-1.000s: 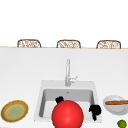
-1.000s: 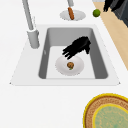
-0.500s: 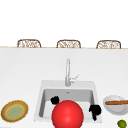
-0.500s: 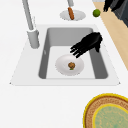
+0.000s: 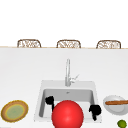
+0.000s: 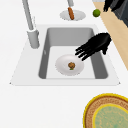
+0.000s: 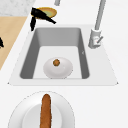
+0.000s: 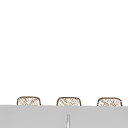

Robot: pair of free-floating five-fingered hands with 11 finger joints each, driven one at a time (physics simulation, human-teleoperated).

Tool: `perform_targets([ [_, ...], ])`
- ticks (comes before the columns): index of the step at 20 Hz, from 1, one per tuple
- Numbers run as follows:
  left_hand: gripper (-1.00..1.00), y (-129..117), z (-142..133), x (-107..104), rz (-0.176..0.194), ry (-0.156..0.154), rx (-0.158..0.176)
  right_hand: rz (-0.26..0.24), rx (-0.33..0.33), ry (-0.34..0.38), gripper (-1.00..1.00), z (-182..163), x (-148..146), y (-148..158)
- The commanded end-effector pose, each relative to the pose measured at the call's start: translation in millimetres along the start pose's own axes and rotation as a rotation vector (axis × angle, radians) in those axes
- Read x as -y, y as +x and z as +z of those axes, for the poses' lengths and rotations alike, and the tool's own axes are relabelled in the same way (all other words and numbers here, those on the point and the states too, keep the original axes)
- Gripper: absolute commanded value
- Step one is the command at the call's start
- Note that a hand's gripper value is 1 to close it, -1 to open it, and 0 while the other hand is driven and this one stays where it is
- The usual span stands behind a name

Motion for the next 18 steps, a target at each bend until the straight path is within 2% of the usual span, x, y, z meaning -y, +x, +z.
perform_targets([
  [1,-1.0,17.0,14.0,-1.7,0.017,-0.08,-0.041,0.0,0.0,0.0,0.0,0.0,0.0,0.0],
  [3,-1.0,28.5,24.3,-4.7,-0.015,-0.099,-0.027,0.0,0.0,0.0,0.0,0.0,0.0,0.0],
  [6,-1.0,49.6,38.0,-5.0,-0.044,-0.094,-0.015,0.0,0.0,0.0,0.0,0.0,0.0,0.0],
  [9,-1.0,69.9,49.6,-17.1,-0.023,-0.09,-0.018,0.0,0.0,0.0,0.0,0.0,0.0,0.0],
  [10,-1.0,79.4,53.9,-14.1,-0.024,-0.078,-0.007,0.0,0.0,0.0,0.0,0.0,0.0,0.0],
  [11,-1.0,83.3,57.9,-14.7,-0.037,-0.049,0.014,0.0,0.0,0.0,0.0,0.0,0.0,0.0],
  [12,-1.0,82.8,62.9,-11.7,-0.036,-0.027,-0.001,0.0,0.0,0.0,0.0,0.0,0.0,0.0],
  [13,-1.0,87.1,63.4,-7.8,-0.015,-0.036,0.001,0.0,0.0,0.0,0.0,0.0,0.0,0.0],
  [18,-1.0,104.2,77.9,-5.4,-0.041,-0.018,0.012,0.0,0.0,0.0,0.0,0.0,0.0,0.0],
])
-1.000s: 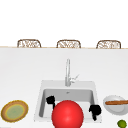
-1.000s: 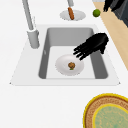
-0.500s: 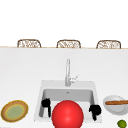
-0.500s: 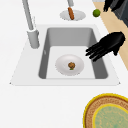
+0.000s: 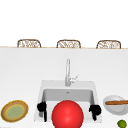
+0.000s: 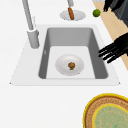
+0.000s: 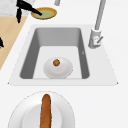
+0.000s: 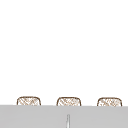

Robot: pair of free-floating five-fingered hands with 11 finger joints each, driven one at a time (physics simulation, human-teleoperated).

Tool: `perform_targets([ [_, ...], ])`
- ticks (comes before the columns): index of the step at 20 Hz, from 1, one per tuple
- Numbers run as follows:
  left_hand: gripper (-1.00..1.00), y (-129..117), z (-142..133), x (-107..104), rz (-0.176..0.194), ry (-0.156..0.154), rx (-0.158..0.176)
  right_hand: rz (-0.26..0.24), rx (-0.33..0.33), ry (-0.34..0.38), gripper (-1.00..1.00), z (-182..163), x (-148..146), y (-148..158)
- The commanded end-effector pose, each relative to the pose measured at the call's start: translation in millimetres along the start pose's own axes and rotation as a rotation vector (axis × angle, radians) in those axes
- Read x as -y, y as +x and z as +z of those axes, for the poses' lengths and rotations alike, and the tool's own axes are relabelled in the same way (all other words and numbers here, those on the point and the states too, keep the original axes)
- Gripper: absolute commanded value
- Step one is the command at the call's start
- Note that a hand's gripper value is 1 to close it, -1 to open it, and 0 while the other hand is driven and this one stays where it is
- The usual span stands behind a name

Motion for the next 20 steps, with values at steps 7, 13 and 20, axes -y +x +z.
perform_targets([
  [7,-1.0,33.3,17.7,12.5,-0.022,0.012,-0.012,0.0,0.0,0.0,0.0,0.0,0.0,0.0],
  [13,-1.0,28.5,15.4,10.8,-0.006,0.002,-0.006,0.0,0.0,0.0,0.0,0.0,0.0,0.0],
  [20,0.0,28.2,15.4,10.7,-0.026,-0.003,-0.001,-0.012,0.033,0.075,-1.0,-27.5,5.4,-26.0],
])
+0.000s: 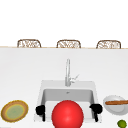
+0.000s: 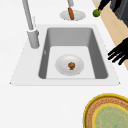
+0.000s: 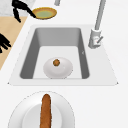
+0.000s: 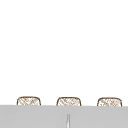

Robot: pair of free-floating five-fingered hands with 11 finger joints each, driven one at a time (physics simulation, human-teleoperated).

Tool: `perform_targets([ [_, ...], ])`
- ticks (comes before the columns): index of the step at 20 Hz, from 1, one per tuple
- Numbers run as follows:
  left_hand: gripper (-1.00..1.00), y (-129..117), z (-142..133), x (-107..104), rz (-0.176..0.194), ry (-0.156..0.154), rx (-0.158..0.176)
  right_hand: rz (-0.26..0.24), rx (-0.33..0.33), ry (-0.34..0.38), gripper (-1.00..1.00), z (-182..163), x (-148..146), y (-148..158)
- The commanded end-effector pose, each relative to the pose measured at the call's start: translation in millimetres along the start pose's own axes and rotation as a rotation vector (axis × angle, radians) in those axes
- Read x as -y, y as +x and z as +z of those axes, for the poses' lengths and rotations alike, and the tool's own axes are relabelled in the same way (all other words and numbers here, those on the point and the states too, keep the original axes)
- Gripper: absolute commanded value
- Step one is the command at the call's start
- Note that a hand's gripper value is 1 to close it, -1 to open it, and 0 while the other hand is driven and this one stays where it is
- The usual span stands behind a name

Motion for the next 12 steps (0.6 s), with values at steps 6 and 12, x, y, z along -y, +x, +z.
perform_targets([
  [6,0.0,-0.3,-0.2,0.2,-0.01,0.005,-0.003,-0.018,0.006,0.15,-1.0,-30.1,15.7,-29.2],
  [12,0.0,-0.7,-0.4,0.4,-0.016,0.009,-0.006,-0.047,0.028,0.177,-1.0,-16.2,11.4,-63.1],
])
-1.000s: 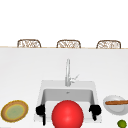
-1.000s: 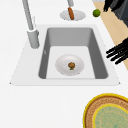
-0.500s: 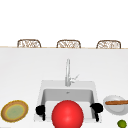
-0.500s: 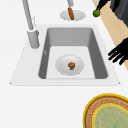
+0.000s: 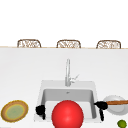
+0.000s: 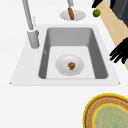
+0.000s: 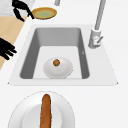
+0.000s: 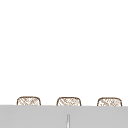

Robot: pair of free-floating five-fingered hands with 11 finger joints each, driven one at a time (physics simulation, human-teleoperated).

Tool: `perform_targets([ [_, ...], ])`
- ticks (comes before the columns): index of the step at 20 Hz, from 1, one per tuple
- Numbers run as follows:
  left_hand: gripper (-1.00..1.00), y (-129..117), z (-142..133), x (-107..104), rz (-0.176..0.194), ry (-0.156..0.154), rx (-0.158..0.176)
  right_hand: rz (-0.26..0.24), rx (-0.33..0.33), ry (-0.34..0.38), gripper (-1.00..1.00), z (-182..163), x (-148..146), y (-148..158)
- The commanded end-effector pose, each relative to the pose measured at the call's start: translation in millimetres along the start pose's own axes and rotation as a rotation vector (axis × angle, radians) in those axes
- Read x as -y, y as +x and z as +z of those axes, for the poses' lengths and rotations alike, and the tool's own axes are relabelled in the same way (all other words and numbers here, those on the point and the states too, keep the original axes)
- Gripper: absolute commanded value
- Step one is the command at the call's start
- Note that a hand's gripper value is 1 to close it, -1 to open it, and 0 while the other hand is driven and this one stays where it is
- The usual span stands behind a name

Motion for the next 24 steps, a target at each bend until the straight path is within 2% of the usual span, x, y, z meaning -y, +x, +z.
perform_targets([
  [1,0.0,0.0,0.0,0.0,0.0,0.0,0.0,-0.025,0.01,0.072,-1.0,16.8,-8.6,-18.1],
  [7,0.0,-0.2,-0.1,0.1,-0.003,0.002,-0.001,-0.027,0.01,0.097,-1.0,47.4,-20.3,-46.6],
  [12,0.0,-0.2,-0.1,0.1,-0.004,0.003,-0.002,-0.03,-0.007,0.167,-1.0,69.1,-35.0,-63.5],
  [17,0.0,-0.3,-0.2,0.1,-0.005,0.004,-0.003,-0.035,0.004,0.129,-1.0,92.7,-46.7,-88.8],
  [24,0.0,-0.3,-0.2,0.2,-0.005,0.004,-0.003,-0.067,0.024,0.132,-1.0,116.4,-50.6,-128.2],
])
